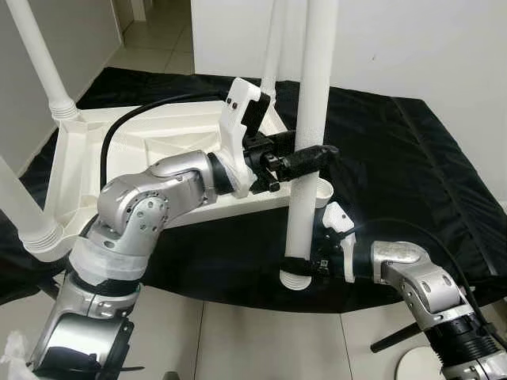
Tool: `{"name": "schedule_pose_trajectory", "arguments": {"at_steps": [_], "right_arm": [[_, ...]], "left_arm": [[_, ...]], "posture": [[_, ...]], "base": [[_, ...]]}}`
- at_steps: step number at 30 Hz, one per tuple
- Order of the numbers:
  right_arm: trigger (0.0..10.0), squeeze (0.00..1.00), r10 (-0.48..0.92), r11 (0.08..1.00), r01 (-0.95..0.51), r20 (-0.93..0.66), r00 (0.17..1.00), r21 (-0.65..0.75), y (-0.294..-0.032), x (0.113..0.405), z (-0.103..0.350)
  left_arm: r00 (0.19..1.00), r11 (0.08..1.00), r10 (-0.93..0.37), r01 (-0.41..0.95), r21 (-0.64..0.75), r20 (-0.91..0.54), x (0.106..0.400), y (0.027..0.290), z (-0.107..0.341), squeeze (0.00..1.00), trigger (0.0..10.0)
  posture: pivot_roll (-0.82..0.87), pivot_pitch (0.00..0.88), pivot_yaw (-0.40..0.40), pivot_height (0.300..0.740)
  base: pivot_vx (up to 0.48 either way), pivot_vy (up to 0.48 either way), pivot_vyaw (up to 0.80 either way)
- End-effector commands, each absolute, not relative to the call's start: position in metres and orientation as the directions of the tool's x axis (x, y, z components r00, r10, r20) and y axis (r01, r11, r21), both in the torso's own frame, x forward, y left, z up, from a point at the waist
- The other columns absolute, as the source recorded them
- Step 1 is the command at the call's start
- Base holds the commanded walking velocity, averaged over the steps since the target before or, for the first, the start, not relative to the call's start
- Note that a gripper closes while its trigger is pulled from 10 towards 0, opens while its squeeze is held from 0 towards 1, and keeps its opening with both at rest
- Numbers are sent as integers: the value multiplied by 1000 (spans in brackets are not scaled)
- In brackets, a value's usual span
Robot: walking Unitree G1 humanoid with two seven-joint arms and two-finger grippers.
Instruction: Building children table
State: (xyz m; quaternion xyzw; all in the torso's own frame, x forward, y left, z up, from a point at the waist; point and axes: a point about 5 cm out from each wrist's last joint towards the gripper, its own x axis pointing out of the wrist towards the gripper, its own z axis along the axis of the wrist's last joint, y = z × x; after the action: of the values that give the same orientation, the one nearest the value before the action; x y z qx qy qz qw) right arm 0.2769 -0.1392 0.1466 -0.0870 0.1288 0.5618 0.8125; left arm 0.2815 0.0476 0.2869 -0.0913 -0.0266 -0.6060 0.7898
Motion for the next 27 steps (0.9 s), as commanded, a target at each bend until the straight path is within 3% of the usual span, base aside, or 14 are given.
{"name": "schedule_pose_trajectory", "arguments": {"at_steps": [1, 7, 9, 10, 11, 12, 17, 18, 19, 20, 25, 27], "right_arm": [[10000, 0, 892, 340, -940, -315, 325, -9, -139, 279, 150], [10000, 0, 898, 328, -945, -309, 313, -3, -138, 281, 153], [10000, 0, 898, 329, -944, -306, 316, -8, -138, 281, 153], [10000, 0, 898, 330, -944, -304, 318, -13, -138, 282, 154], [10000, 0, 898, 330, -944, -304, 318, -13, -138, 282, 154], [10000, 0, 898, 335, -942, -300, 323, -11, -138, 283, 154], [10000, 0, 894, 357, -934, -287, 344, -10, -141, 287, 157], [10000, 0, 884, 391, -920, -273, 380, -13, -145, 291, 160], [10000, 0, 884, 391, -920, -273, 380, -13, -145, 291, 160], [10000, 1000, 880, 410, -912, -258, 398, -9, -146, 294, 163], [10000, 1000, 882, 423, -906, -227, 413, -3, -147, 296, 166], [10000, 1000, 867, 460, -888, -203, 455, -28, -148, 301, 170]], "left_arm": [[-174, -183, -972, 982, -45, 160, 255, 40, 287, 0, 0], [-162, -170, -975, 985, -35, 151, 254, 40, 287, 0, 0], [-116, -119, -985, 993, -19, 127, 259, 38, 286, 0, 0], [-83, -84, -991, 996, -7, 109, 262, 37, 285, 0, 3059], [-83, -84, -991, 996, -7, 109, 262, 37, 285, 0, 3059], [-61, -60, -994, 998, 10, 91, 264, 36, 284, 0, 10000], [-11, -8, -997, 999, 32, 70, 271, 39, 284, 0, 10000], [86, 89, -993, 995, 42, 77, 284, 41, 289, 0, 10000], [86, 89, -993, 995, 42, 77, 284, 41, 289, 0, 10000], [141, 145, -986, 988, 49, 85, 291, 43, 293, 0, 10000], [255, 260, -964, 964, 61, 81, 304, 46, 299, 0, 10000], [303, 308, -948, 950, 50, 94, 311, 48, 308, 0, 10000]], "posture": [[25, 47, -37, 740], [25, 42, -39, 740], [25, 41, -41, 740], [25, 41, -41, 740], [25, 41, -41, 740], [26, 34, -43, 740], [27, 32, -44, 740], [26, 23, -43, 740], [26, 23, -43, 740], [26, 23, -43, 740], [24, 14, -45, 740], [24, 13, -44, 740]], "base": [[0, 0, 0], [0, 0, 0], [0, 0, 0], [0, 0, 0], [0, 0, 0], [0, 0, 0], [0, 0, 0], [0, 0, 0], [0, 0, 0], [0, 0, 0], [0, 0, 0], [0, 0, 0]]}}
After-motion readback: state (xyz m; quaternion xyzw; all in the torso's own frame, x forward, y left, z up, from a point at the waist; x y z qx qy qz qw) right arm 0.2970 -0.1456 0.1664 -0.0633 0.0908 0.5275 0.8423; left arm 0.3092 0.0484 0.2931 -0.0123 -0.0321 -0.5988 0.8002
